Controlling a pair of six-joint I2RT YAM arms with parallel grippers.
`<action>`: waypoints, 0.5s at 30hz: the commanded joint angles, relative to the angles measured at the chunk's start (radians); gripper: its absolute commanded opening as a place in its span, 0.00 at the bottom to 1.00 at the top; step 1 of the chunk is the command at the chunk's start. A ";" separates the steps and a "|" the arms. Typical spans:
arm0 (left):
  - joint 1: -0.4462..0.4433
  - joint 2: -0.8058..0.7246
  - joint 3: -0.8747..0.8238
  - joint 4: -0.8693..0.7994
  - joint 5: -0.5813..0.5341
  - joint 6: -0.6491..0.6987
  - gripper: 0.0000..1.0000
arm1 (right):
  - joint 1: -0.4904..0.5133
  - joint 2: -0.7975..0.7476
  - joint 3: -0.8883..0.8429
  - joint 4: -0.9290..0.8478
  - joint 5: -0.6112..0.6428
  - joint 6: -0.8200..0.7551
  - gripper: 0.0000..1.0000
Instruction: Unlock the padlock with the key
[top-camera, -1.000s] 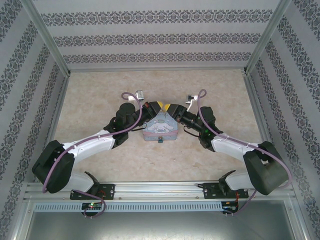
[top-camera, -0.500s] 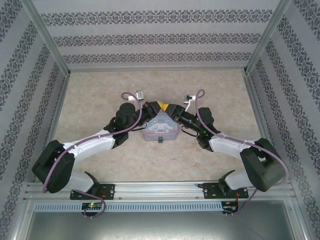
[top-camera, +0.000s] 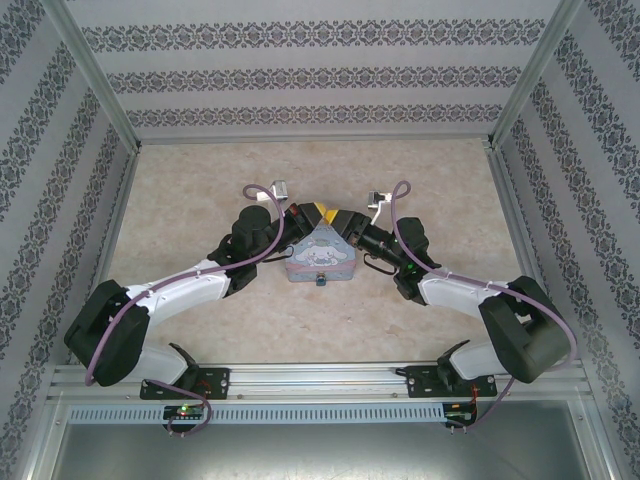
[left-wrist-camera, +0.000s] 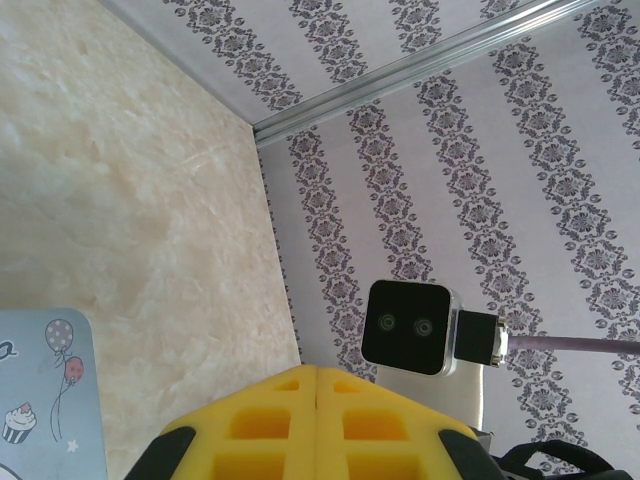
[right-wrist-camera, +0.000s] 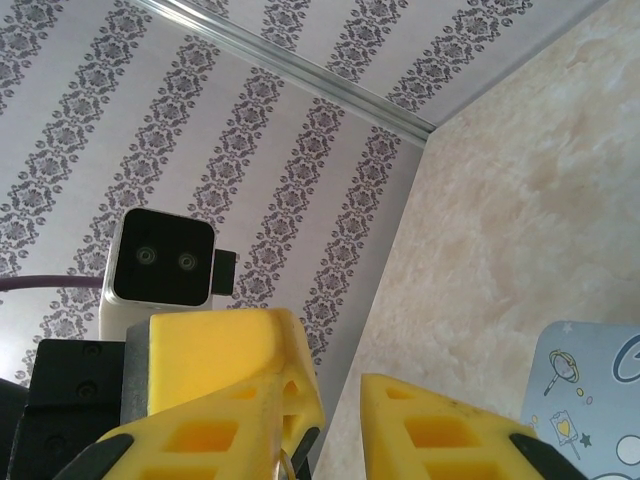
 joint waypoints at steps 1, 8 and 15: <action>0.016 0.010 -0.004 0.054 -0.005 -0.001 0.00 | 0.016 0.015 -0.010 0.059 -0.025 0.003 0.28; 0.016 0.010 -0.008 0.055 -0.005 0.000 0.00 | 0.023 0.029 -0.005 0.076 -0.035 0.007 0.27; 0.017 0.010 -0.007 0.053 -0.005 0.000 0.00 | 0.031 0.033 -0.009 0.090 -0.043 0.007 0.32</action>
